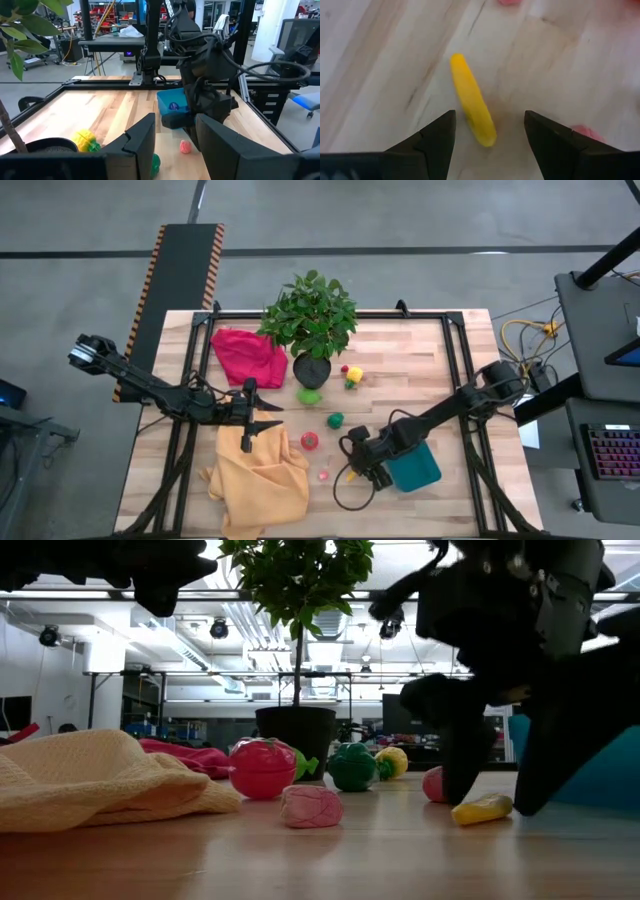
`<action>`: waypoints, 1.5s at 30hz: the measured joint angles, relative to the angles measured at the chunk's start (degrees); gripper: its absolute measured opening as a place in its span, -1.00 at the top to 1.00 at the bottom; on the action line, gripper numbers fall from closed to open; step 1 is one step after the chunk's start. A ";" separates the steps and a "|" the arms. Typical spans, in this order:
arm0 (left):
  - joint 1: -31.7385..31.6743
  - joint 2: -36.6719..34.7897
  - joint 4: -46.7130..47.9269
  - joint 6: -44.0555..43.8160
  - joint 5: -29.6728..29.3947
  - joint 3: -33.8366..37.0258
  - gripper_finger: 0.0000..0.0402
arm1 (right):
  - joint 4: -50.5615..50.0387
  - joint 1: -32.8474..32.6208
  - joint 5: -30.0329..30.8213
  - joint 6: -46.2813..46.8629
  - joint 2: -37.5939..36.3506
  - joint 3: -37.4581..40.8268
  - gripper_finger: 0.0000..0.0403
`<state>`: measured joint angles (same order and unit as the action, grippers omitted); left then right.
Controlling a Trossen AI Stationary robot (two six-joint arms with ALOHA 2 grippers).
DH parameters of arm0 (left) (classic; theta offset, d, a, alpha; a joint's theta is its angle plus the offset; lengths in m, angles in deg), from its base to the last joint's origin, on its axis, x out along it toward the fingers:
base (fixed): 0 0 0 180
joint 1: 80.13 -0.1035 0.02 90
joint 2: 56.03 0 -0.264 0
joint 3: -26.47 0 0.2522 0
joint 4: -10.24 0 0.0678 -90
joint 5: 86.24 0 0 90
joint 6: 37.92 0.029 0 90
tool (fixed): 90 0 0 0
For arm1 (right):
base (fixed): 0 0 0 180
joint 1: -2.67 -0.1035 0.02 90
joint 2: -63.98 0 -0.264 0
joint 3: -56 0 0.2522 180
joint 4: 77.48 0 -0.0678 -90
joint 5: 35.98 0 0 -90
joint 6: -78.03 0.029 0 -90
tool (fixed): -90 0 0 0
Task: Pick and placing Produce into tupperware
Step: Put the corn into the bin
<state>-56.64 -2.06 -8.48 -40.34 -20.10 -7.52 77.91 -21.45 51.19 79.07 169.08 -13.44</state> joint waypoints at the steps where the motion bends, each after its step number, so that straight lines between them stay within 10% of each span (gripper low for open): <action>1: 0.00 0.00 0.01 0.00 0.00 0.00 0.36 | 0.10 0.00 -0.02 -0.02 0.15 0.00 -0.13; 45: 0.00 0.00 0.00 -0.20 0.00 0.09 0.36 | -2.76 -2.86 -0.72 3.02 0.49 -2.05 0.84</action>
<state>-56.64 -2.06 -8.48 -40.53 -20.10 -7.43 75.15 -24.32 50.47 82.08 169.56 -15.50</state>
